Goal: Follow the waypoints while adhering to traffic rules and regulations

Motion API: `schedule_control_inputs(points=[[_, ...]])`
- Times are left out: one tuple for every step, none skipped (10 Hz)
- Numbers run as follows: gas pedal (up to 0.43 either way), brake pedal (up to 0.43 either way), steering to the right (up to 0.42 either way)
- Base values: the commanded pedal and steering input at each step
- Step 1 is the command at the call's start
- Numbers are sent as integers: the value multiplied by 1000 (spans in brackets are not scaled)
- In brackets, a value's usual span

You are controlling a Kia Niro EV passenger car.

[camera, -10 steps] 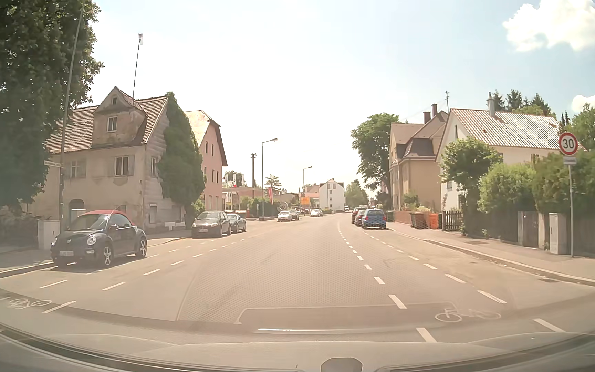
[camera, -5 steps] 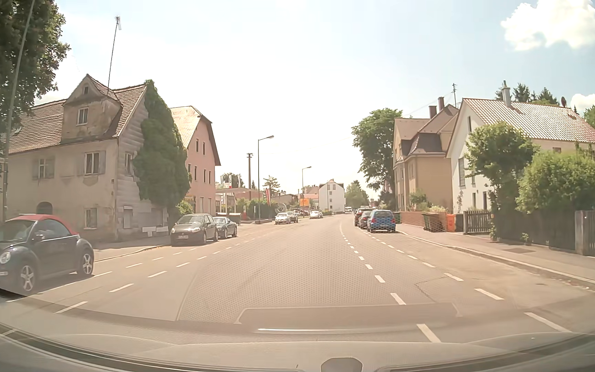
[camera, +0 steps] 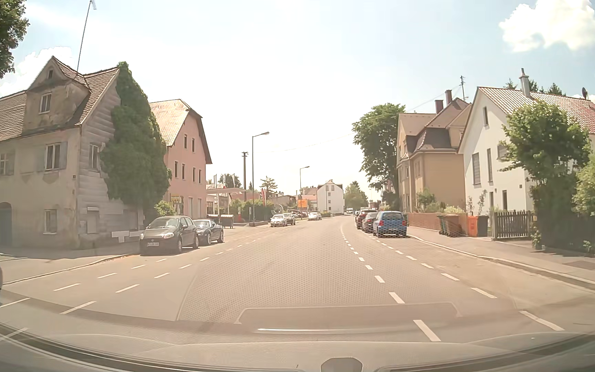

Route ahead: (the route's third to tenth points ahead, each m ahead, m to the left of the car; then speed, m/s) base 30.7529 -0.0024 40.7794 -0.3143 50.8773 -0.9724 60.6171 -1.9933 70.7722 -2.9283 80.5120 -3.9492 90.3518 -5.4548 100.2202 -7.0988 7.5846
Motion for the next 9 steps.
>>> schedule_control_inputs(points=[[157, 0, 3], [157, 0, 3], [157, 0, 3], [157, 0, 3], [157, 0, 5], [157, 0, 7], [157, 0, 6], [157, 0, 6], [157, 0, 6]])
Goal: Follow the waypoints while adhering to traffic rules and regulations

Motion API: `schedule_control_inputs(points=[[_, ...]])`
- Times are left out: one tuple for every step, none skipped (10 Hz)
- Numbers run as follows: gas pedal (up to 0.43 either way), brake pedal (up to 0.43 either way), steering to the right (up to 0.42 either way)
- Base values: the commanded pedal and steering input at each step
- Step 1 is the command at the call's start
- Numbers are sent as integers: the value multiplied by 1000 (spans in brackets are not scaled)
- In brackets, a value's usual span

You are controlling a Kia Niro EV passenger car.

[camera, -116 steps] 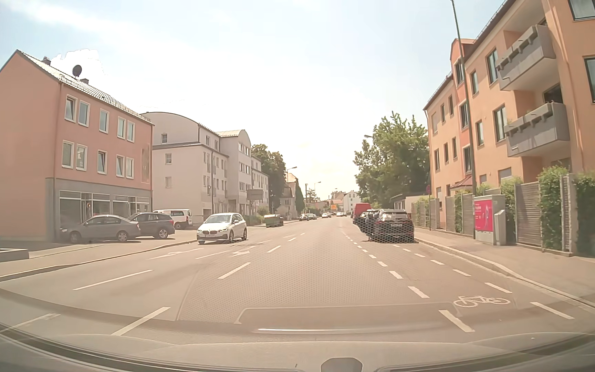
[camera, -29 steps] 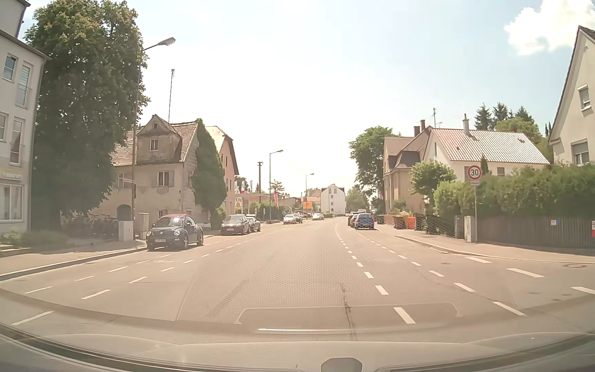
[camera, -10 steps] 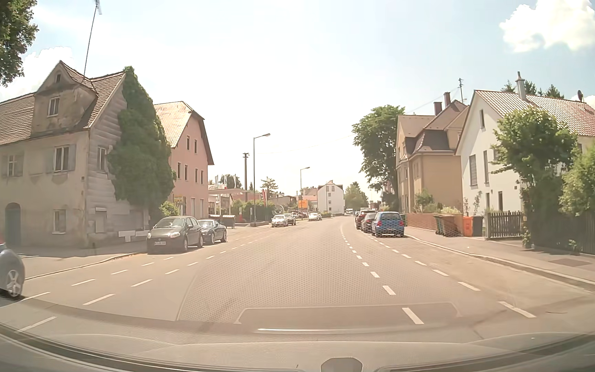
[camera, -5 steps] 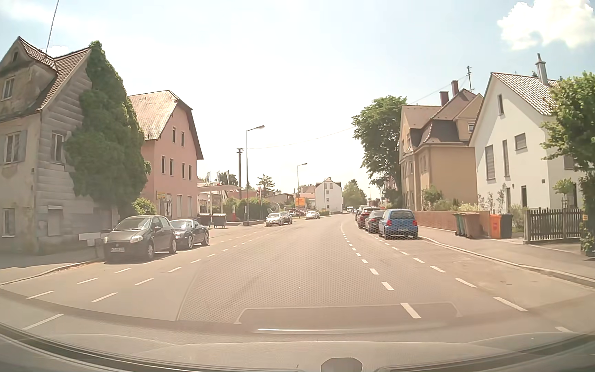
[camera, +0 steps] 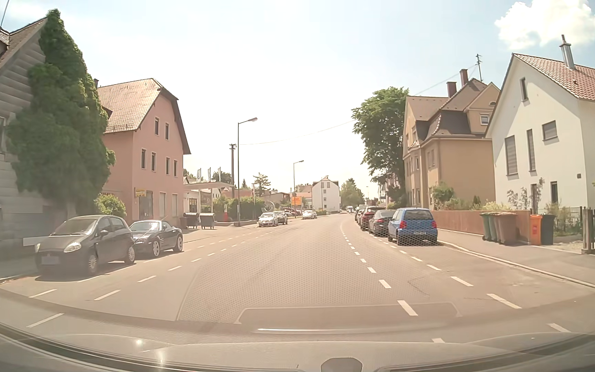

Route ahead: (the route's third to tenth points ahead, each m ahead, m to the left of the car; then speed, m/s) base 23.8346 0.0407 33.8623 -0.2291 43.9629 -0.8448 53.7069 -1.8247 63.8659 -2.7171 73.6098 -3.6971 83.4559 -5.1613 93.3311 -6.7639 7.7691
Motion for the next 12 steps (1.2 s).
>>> schedule_control_inputs(points=[[157, 0, 6], [157, 0, 6], [157, 0, 6], [157, 0, 5], [157, 0, 4], [157, 0, 2], [157, 0, 3], [157, 0, 2], [157, 0, 2], [157, 0, 3], [157, 0, 3], [157, 0, 3]])
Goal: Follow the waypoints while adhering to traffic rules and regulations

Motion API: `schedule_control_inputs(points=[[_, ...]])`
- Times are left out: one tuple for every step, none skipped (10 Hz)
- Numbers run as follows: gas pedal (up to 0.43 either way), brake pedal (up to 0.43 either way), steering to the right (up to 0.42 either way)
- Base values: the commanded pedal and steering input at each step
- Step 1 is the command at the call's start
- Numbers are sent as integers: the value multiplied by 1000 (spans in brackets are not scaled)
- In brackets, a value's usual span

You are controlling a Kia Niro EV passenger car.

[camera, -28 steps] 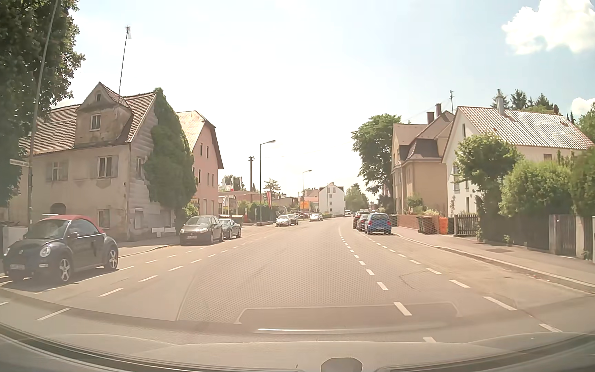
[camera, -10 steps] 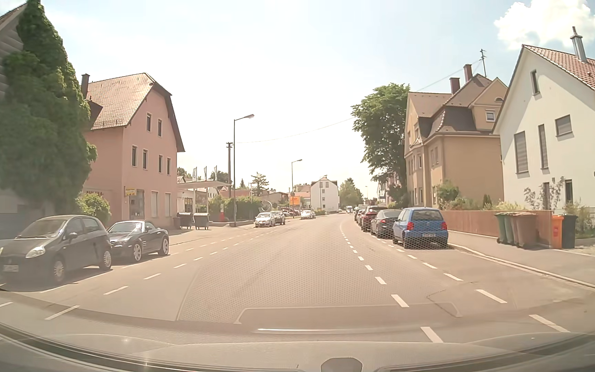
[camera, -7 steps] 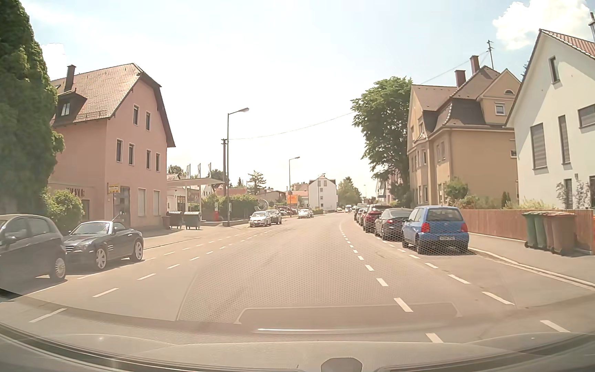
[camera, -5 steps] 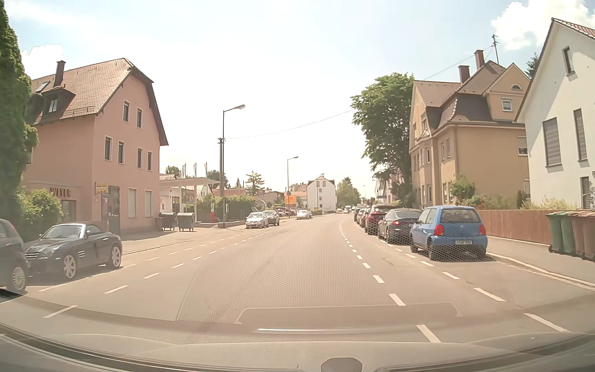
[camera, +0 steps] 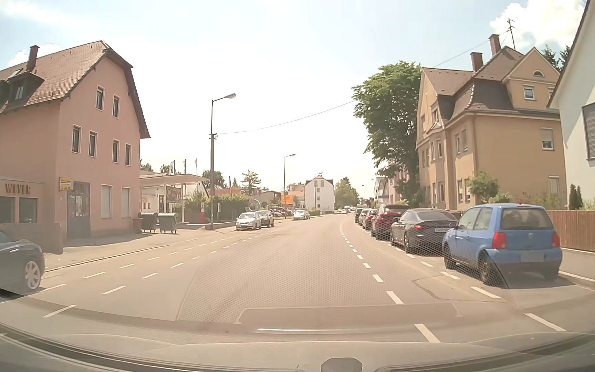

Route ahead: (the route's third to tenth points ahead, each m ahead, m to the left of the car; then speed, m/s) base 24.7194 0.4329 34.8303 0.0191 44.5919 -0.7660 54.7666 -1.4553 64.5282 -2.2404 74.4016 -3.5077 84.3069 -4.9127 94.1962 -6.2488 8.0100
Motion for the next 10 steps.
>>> schedule_control_inputs(points=[[157, 0, 3], [157, 0, 3], [157, 0, 2], [157, 0, 1], [157, 0, 1], [157, 0, 2], [150, 0, 2], [138, 0, 2], [138, 0, 2], [110, 0, 2]])
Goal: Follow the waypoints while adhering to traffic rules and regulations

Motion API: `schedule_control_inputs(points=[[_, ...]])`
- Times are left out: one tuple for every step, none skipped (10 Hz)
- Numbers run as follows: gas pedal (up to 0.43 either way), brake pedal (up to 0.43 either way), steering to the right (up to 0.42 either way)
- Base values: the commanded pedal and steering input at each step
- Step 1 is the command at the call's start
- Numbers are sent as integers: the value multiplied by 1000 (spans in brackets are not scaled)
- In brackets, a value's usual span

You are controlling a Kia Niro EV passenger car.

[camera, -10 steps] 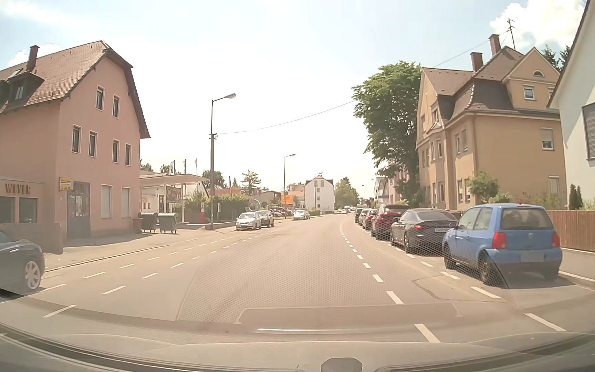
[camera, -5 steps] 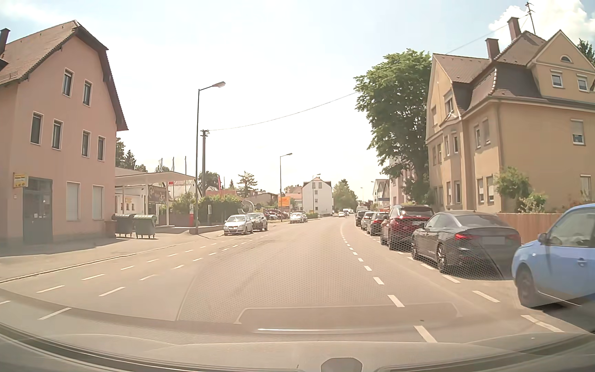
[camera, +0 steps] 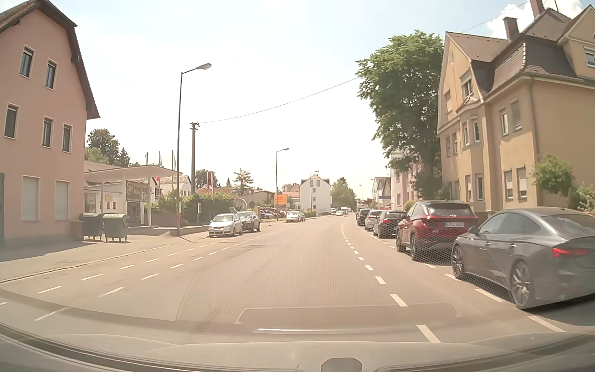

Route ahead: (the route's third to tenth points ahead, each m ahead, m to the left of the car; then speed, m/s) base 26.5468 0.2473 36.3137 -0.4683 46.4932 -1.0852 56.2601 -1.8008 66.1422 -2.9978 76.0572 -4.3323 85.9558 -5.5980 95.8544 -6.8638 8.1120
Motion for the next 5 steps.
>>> schedule_control_inputs(points=[[98, 0, 2], [87, 0, 2], [87, 0, 3], [87, 0, 4], [79, 0, 4]])
